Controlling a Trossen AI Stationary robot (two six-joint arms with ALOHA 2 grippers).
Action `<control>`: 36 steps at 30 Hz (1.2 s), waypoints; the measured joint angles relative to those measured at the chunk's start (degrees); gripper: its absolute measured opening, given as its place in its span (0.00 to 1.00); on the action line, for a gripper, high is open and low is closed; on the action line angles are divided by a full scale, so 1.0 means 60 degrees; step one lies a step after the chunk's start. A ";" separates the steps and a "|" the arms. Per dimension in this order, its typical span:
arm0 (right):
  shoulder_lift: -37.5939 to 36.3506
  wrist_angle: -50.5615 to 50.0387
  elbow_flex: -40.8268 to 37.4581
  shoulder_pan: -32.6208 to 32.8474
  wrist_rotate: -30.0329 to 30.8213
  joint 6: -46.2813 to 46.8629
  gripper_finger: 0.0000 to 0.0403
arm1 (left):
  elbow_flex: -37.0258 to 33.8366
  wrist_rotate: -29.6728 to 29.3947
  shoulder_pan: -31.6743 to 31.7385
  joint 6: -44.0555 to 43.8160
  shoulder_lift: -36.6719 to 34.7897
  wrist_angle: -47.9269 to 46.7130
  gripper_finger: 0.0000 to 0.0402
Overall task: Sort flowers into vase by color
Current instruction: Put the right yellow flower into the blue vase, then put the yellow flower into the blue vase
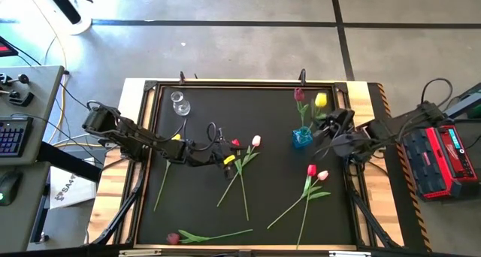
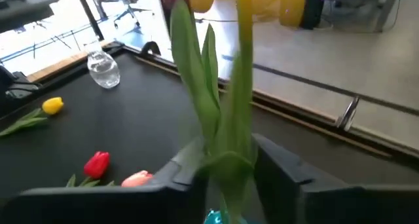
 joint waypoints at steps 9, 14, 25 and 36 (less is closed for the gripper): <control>-0.0176 -0.0078 0.0155 0.0021 -0.0874 0.1372 0.53 | 0.0000 0.0000 0.0000 0.0018 0.0000 -0.0291 0.21; -0.0396 -0.0112 0.0743 0.0146 -0.1354 0.1160 0.55 | 0.0000 0.0000 0.0000 0.0022 0.0000 -0.0488 0.21; -0.0208 -0.0367 0.0781 0.0875 -0.4054 0.1887 0.49 | 0.0000 0.0124 -0.0342 0.0172 -0.2067 -0.3094 0.21; 0.1595 0.0326 0.0105 0.2609 -0.4524 0.3536 0.43 | -0.0299 -0.0636 -0.1337 -0.3048 -0.3385 -0.7036 0.21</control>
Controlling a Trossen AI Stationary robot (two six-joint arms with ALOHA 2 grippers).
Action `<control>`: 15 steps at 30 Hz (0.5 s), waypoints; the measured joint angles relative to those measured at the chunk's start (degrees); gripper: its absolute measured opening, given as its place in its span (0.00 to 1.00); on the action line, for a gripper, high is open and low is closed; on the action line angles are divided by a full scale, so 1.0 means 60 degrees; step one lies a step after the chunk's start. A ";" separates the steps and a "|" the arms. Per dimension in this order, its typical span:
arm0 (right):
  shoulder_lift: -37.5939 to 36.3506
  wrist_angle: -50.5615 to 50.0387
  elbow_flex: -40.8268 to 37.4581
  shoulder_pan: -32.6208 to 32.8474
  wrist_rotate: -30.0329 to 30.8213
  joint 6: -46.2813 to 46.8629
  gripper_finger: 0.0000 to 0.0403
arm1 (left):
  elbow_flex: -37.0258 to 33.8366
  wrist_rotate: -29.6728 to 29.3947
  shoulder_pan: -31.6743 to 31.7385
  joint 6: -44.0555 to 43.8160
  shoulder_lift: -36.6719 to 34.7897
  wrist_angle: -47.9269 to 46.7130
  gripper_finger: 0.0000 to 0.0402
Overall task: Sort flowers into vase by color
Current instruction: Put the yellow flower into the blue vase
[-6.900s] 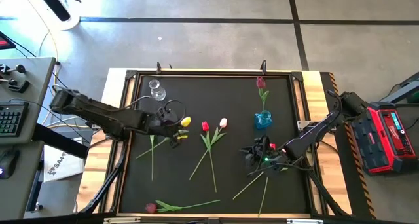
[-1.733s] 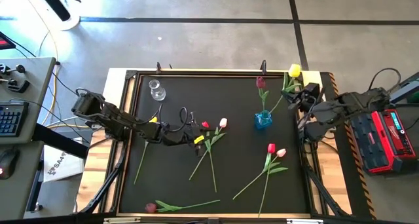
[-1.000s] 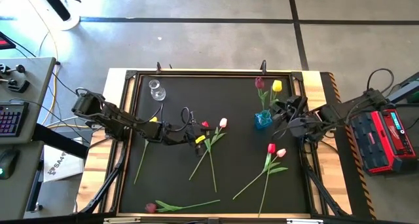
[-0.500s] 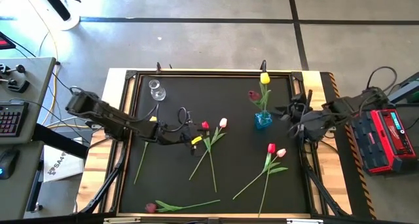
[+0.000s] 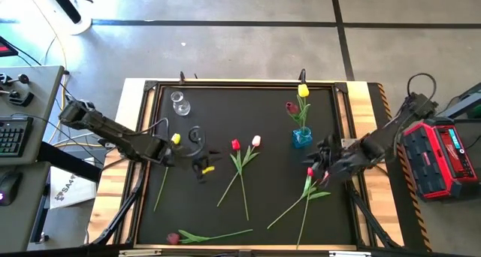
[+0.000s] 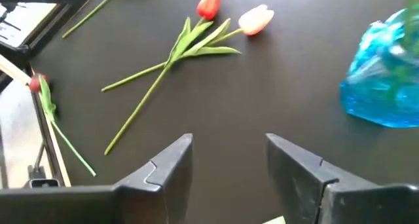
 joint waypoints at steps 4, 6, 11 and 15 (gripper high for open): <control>0.0740 0.1065 -0.0127 0.0403 0.0561 0.0023 0.42 | -0.0406 -0.0045 -0.0578 -0.1329 -0.0007 -0.0544 0.21; 0.1178 0.1503 -0.0134 0.0539 0.0815 0.0018 0.41 | -0.0565 -0.0043 -0.0818 -0.2008 -0.0003 -0.0841 0.21; 0.2481 0.2622 -0.0138 0.0774 0.1489 0.0023 0.41 | -0.0707 -0.0460 -0.1284 -0.3281 -0.0003 -0.1588 0.21; 0.3469 0.3479 -0.0138 0.0775 0.1458 0.0025 0.41 | -0.0732 -0.0705 -0.1371 -0.3454 -0.0003 -0.1613 0.21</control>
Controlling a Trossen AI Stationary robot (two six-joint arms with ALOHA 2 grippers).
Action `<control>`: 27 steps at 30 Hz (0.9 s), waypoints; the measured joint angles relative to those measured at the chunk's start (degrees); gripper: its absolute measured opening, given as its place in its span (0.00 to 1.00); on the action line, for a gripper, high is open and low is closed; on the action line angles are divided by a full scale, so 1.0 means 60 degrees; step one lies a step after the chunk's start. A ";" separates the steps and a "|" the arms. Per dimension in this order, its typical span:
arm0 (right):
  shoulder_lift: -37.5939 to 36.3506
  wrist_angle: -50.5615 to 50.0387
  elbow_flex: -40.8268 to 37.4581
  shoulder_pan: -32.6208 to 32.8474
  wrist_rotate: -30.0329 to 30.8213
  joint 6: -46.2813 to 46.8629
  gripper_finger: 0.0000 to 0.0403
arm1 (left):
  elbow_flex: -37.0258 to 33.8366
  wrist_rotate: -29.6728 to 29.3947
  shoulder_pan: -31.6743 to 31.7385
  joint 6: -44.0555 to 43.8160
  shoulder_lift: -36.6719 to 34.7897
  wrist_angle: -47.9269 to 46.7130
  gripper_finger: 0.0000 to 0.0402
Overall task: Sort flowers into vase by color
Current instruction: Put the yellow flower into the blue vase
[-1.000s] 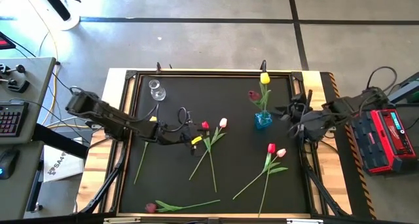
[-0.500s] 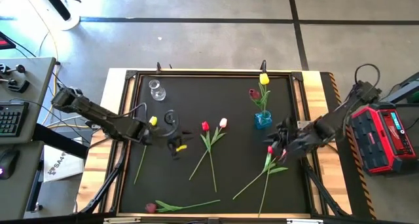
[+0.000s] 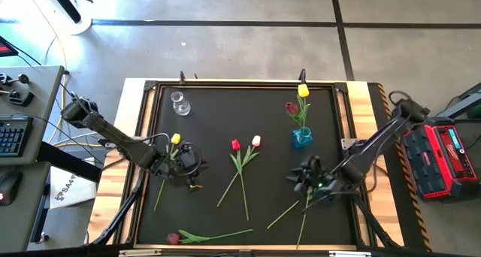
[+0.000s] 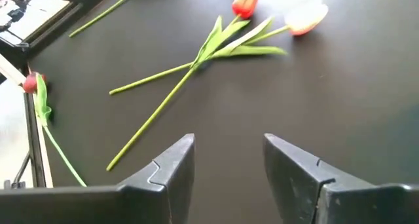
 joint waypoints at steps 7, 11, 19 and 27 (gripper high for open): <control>0.1181 0.1433 0.0000 0.0004 -0.0016 -0.0038 0.41 | 0.0000 0.0060 0.0005 -0.0151 0.0000 -0.0191 0.21; 0.1623 0.1934 0.0000 0.0000 0.0048 -0.0042 0.41 | 0.0004 0.0327 0.0005 -0.0480 0.0000 -0.0582 0.21; 0.2538 0.3121 0.0000 -0.0159 0.0986 -0.0451 0.41 | 0.0004 0.0495 0.0168 -0.2883 0.0000 -0.3008 0.21; 0.3426 0.4860 0.0000 -0.0427 0.1227 -0.1472 0.41 | 0.0004 0.1155 0.0438 -0.5333 0.0007 -0.5598 0.21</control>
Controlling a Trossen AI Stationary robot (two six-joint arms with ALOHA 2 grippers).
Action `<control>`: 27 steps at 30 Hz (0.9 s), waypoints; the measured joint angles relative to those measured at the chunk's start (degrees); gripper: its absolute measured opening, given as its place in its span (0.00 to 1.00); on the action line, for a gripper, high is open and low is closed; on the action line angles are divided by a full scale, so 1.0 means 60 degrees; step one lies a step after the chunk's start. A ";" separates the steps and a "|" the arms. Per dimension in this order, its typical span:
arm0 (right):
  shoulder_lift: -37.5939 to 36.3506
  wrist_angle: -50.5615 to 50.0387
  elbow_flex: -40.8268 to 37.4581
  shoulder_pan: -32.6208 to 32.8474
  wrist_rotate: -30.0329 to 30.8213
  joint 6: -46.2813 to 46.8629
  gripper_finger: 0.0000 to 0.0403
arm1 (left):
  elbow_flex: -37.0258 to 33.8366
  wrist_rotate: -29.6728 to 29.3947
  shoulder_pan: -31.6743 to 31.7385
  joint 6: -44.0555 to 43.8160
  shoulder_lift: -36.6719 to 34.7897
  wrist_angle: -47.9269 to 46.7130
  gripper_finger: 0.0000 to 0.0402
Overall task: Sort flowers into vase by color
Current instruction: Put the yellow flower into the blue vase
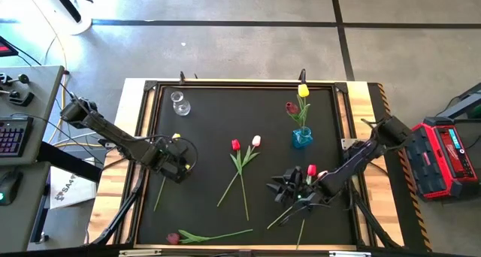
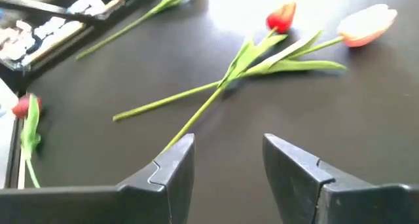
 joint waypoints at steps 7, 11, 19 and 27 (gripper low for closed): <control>0.0296 0.0549 0.0000 -0.0108 -0.0309 -0.0289 0.41 | 0.0004 -0.0071 0.0634 -0.0734 0.0385 -0.1264 0.27; 0.0296 0.0560 0.0000 -0.0108 -0.0329 -0.0289 0.41 | -0.0187 0.0039 0.1026 -0.0668 0.0919 -0.1086 0.34; 0.0296 0.0582 0.0000 -0.0101 -0.0369 -0.0289 0.41 | -0.0722 0.1031 0.1418 -0.0885 0.2274 -0.1070 0.46; 0.0296 0.0621 0.0000 -0.0105 -0.0366 -0.0289 0.41 | -0.0714 0.1060 0.1411 -0.1105 0.2823 -0.1026 0.45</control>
